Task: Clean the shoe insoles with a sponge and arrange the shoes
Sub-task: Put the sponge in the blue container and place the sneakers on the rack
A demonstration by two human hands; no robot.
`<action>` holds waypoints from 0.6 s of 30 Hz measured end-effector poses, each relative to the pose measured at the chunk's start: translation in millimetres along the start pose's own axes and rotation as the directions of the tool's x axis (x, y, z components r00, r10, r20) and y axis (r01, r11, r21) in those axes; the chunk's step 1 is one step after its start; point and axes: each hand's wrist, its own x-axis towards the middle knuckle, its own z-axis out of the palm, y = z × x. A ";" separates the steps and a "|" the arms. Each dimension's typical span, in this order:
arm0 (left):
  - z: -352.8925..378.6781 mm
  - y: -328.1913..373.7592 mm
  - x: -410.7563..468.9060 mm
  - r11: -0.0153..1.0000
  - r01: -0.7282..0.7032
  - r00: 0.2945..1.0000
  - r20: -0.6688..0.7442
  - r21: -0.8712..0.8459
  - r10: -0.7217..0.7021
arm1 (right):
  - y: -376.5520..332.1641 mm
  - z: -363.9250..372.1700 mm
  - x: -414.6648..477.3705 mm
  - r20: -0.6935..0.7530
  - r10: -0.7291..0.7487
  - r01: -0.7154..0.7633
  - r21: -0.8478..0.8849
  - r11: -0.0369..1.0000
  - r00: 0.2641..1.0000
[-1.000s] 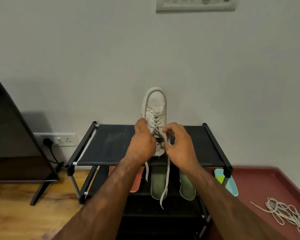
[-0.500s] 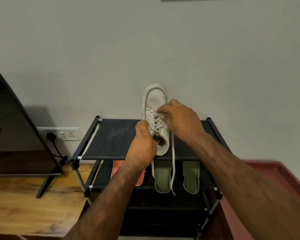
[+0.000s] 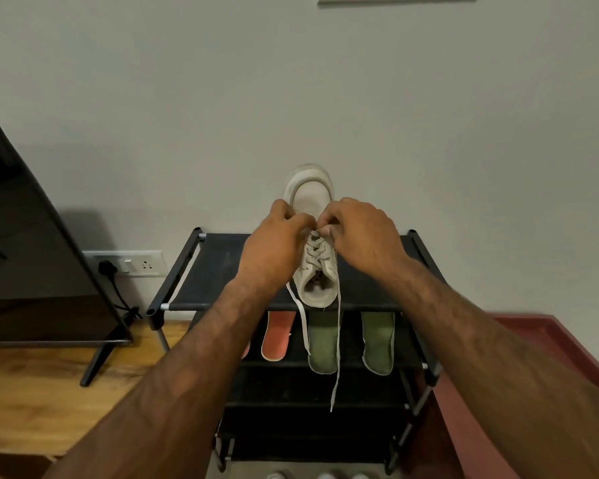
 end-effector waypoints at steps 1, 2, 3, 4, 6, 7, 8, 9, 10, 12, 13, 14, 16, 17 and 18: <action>-1.8 -0.8 1.4 0.998 -0.030 1.000 0.005 0.051 0.030 | -0.2 -2.0 0.8 0.029 0.002 -0.002 0.018 1.000 1.000; -3.7 -1.6 2.7 0.995 -0.052 0.999 0.005 0.085 0.052 | 0.0 -3.5 1.5 0.059 -0.005 0.002 0.042 0.999 0.998; -6.1 -2.4 3.8 0.993 -0.059 0.998 -0.002 0.098 0.060 | -0.2 -5.3 1.9 0.085 -0.015 0.008 0.071 0.997 0.996; -8.2 -2.8 4.6 0.994 -0.057 0.998 -0.011 0.091 0.058 | 0.2 -6.9 2.2 0.106 -0.020 0.009 0.103 0.995 0.994; -10.8 -3.3 4.9 0.998 -0.049 0.998 -0.029 0.043 0.051 | 3.5 -7.5 2.1 0.132 0.007 -0.033 0.202 0.979 0.991; -11.0 -2.8 5.0 0.999 -0.045 0.998 -0.031 0.021 0.046 | 6.1 -7.0 1.7 0.146 0.035 -0.074 0.270 0.960 0.989; -10.8 -2.1 4.6 0.999 -0.036 0.999 -0.029 0.008 0.037 | 8.3 -5.6 0.9 0.162 0.065 -0.116 0.336 0.935 0.985; -10.2 -0.6 4.1 1.000 -0.021 0.999 -0.028 -0.004 0.021 | 10.1 -4.1 0.2 0.170 0.091 -0.152 0.388 0.909 0.981; -9.4 0.7 3.6 1.000 0.002 0.999 -0.033 -0.021 -0.003 | 11.2 -2.8 -0.2 0.167 0.114 -0.176 0.426 0.887 0.979; -7.9 3.8 0.6 0.996 0.054 0.997 -0.055 -0.076 -0.058 | 11.8 -0.3 -0.8 0.135 0.145 -0.192 0.472 0.861 0.980; -6.7 5.2 -2.4 0.992 0.071 0.995 -0.066 -0.101 -0.078 | 11.7 0.3 -0.8 0.111 0.152 -0.187 0.477 0.859 0.982; -4.7 6.3 -6.5 0.992 0.077 0.994 -0.066 -0.101 -0.083 | 11.7 1.2 -0.8 0.089 0.156 -0.179 0.474 0.862 0.984; 1.3 7.2 -15.1 0.999 0.043 0.998 -0.040 0.002 -0.043 | 11.0 3.2 -0.4 0.062 0.159 -0.169 0.455 0.874 0.985; 4.4 7.0 -18.8 0.997 0.018 0.999 -0.030 0.069 -0.016 | 10.4 3.9 -0.6 0.057 0.158 -0.166 0.441 0.882 0.986; 6.4 6.9 -20.9 0.991 -0.003 1.000 -0.024 0.133 0.006 | 9.6 4.7 -0.6 0.049 0.154 -0.160 0.426 0.891 0.987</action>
